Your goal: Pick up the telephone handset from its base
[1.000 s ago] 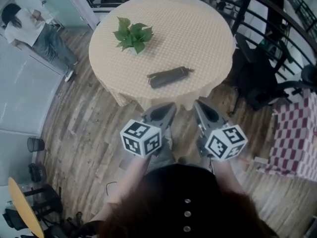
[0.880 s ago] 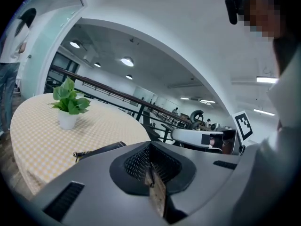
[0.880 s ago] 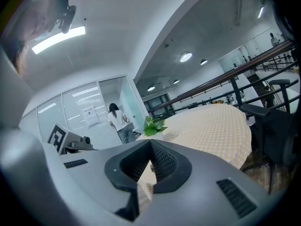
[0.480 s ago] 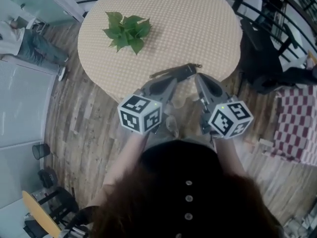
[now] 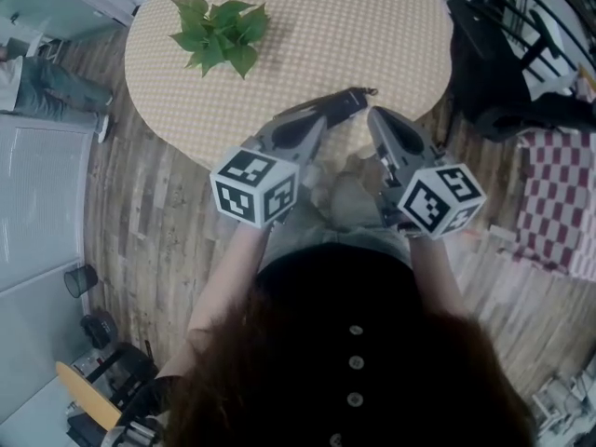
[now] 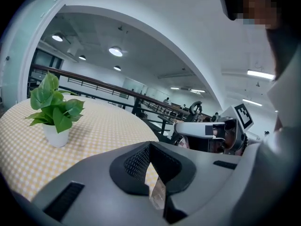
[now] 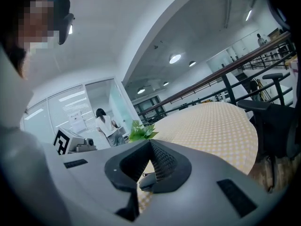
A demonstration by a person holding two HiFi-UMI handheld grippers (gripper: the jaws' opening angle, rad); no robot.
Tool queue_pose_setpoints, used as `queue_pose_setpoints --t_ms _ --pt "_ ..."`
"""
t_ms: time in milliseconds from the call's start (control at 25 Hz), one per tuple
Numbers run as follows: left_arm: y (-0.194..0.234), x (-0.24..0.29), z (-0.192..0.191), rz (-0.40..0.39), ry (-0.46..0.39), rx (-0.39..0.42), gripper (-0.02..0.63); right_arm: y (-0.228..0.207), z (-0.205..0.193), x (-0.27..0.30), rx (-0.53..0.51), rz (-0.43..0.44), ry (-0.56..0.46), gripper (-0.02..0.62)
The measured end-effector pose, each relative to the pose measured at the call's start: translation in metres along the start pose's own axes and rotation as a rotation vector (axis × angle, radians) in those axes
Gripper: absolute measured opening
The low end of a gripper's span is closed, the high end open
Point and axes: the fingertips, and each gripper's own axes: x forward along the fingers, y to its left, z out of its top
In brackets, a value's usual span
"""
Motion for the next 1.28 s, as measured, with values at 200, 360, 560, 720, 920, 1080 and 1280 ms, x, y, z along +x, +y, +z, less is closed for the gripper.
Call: queue_pose_setpoints --t_ms 200,360,560,720,920,1080,1280 --pt "-0.006 0.004 -0.001 -0.008 0.002 0.012 0.005 0.000 -0.002 0.000 0.004 0.017 0.007 0.009" --pt "-0.005 0.007 -0.002 0.005 0.019 0.017 0.005 -0.002 0.000 0.004 0.006 0.030 0.020 0.009" --pt "0.003 0.012 0.000 0.030 0.032 0.010 0.005 -0.008 0.005 0.007 -0.001 0.044 0.050 0.009" --pt "0.008 0.018 0.003 0.041 0.034 0.018 0.005 -0.015 0.005 0.013 0.000 0.054 0.070 0.009" --pt "0.012 0.027 0.003 0.059 0.066 0.075 0.005 -0.020 0.008 0.021 -0.002 0.074 0.089 0.009" --pt "0.015 0.033 0.002 0.058 0.082 0.100 0.005 -0.026 0.004 0.027 0.003 0.081 0.107 0.009" --pt "0.018 0.038 0.000 0.053 0.098 0.118 0.007 -0.032 0.002 0.029 0.008 0.087 0.130 0.009"
